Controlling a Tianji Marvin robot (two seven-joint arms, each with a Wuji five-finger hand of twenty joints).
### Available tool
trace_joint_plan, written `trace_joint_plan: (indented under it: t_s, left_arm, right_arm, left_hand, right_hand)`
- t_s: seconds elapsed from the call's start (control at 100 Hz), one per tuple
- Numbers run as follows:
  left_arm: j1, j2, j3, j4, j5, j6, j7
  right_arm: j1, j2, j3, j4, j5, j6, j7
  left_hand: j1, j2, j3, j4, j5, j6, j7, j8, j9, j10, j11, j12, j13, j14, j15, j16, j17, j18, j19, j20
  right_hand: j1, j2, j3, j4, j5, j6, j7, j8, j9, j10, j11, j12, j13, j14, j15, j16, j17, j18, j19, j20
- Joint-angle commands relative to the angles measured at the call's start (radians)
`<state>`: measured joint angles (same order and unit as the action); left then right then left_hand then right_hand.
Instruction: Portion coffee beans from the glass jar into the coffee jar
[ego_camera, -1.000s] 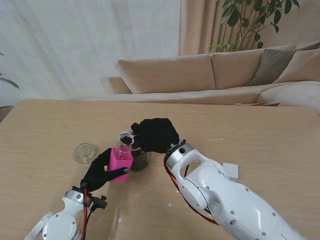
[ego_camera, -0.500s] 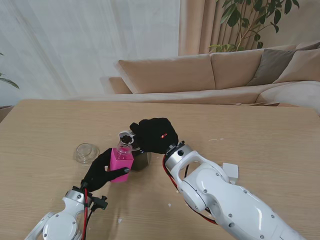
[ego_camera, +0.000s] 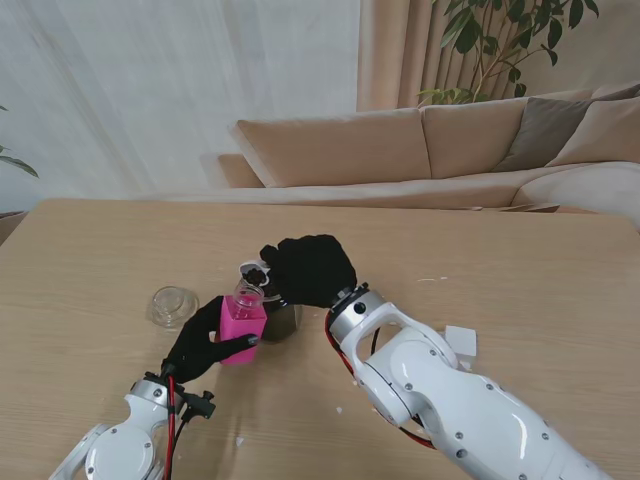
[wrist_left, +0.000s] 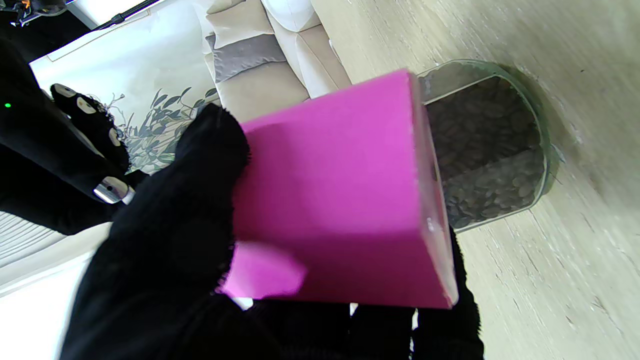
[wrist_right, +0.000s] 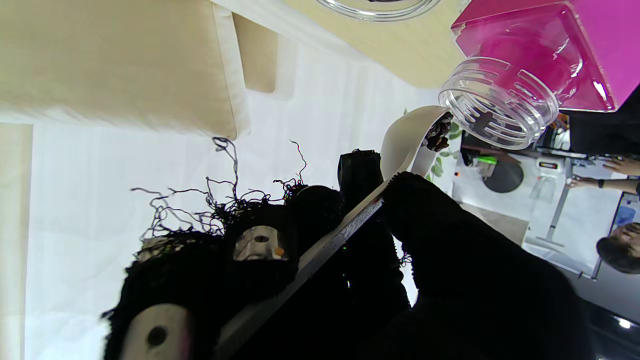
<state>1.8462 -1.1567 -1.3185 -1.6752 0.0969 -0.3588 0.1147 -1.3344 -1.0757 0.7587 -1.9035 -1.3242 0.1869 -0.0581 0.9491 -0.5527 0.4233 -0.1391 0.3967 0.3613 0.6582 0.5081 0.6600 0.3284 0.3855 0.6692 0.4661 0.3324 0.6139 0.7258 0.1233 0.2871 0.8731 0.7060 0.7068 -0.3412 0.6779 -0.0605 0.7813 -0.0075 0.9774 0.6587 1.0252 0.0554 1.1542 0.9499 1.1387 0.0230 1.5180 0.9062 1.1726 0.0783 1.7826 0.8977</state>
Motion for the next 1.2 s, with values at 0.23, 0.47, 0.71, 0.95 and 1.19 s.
trace_joint_plan:
  t_s: [0.23,0.47,0.71,0.95,1.19]
  left_arm:
    - [0.004,-0.006,0.0,-0.009,-0.003,-0.002,-0.016]
    - [0.004,-0.006,-0.001,-0.008,-0.004,-0.003,-0.016]
    - [0.002,-0.006,0.0,-0.008,-0.002,-0.001,-0.015]
    - [0.002,-0.006,0.002,-0.008,0.003,0.004,-0.014]
    - [0.003,-0.007,0.0,-0.008,0.005,0.003,-0.012]
  right_arm:
    - [-0.009,0.002,0.001,-0.017,-0.02,-0.002,0.025]
    - [-0.013,0.003,0.004,-0.022,-0.018,-0.009,0.04]
    - [-0.014,0.004,0.006,-0.024,-0.008,-0.021,0.046]
    - [-0.012,0.002,0.009,-0.022,0.009,-0.019,0.049]
    - [-0.009,0.002,0.004,-0.024,0.004,-0.016,0.044]
  left_hand:
    - [0.153,0.148,0.122,0.039,0.042,-0.118,0.132,0.047,0.027,-0.083,0.11,0.034,-0.023,-0.013,0.007,0.015,-0.007,-0.008,0.012,0.015]
    - [0.153,0.147,0.123,0.04,0.043,-0.117,0.133,0.048,0.027,-0.083,0.11,0.034,-0.021,-0.013,0.007,0.015,-0.006,-0.01,0.012,0.015]
    - [0.153,0.149,0.123,0.04,0.042,-0.118,0.132,0.047,0.026,-0.082,0.11,0.034,-0.023,-0.014,0.006,0.015,-0.007,-0.01,0.011,0.015]
    - [0.153,0.148,0.121,0.04,0.042,-0.118,0.133,0.047,0.027,-0.083,0.11,0.034,-0.023,-0.012,0.007,0.015,-0.008,-0.008,0.011,0.015]
    - [0.153,0.148,0.122,0.04,0.041,-0.118,0.132,0.047,0.026,-0.085,0.109,0.034,-0.023,-0.013,0.006,0.015,-0.008,-0.01,0.011,0.014]
  right_hand:
    - [0.036,0.03,0.007,0.026,-0.009,-0.014,0.011,0.02,0.022,0.019,0.015,0.018,0.034,-0.019,0.044,0.004,0.047,-0.129,0.311,-0.008]
    - [0.037,0.029,0.006,0.026,-0.009,-0.014,0.01,0.022,0.023,0.019,0.015,0.018,0.034,-0.019,0.044,0.004,0.048,-0.131,0.311,-0.008]
    - [0.037,0.03,0.006,0.027,-0.009,-0.016,0.009,0.023,0.022,0.016,0.013,0.019,0.034,-0.019,0.044,0.004,0.048,-0.134,0.311,-0.009]
    - [0.036,0.031,0.005,0.027,-0.009,-0.014,0.008,0.024,0.023,0.015,0.013,0.02,0.034,-0.019,0.044,0.005,0.049,-0.135,0.311,-0.009]
    - [0.035,0.03,0.005,0.027,-0.009,-0.017,0.008,0.026,0.023,0.014,0.012,0.021,0.035,-0.02,0.043,0.005,0.051,-0.135,0.311,-0.009]
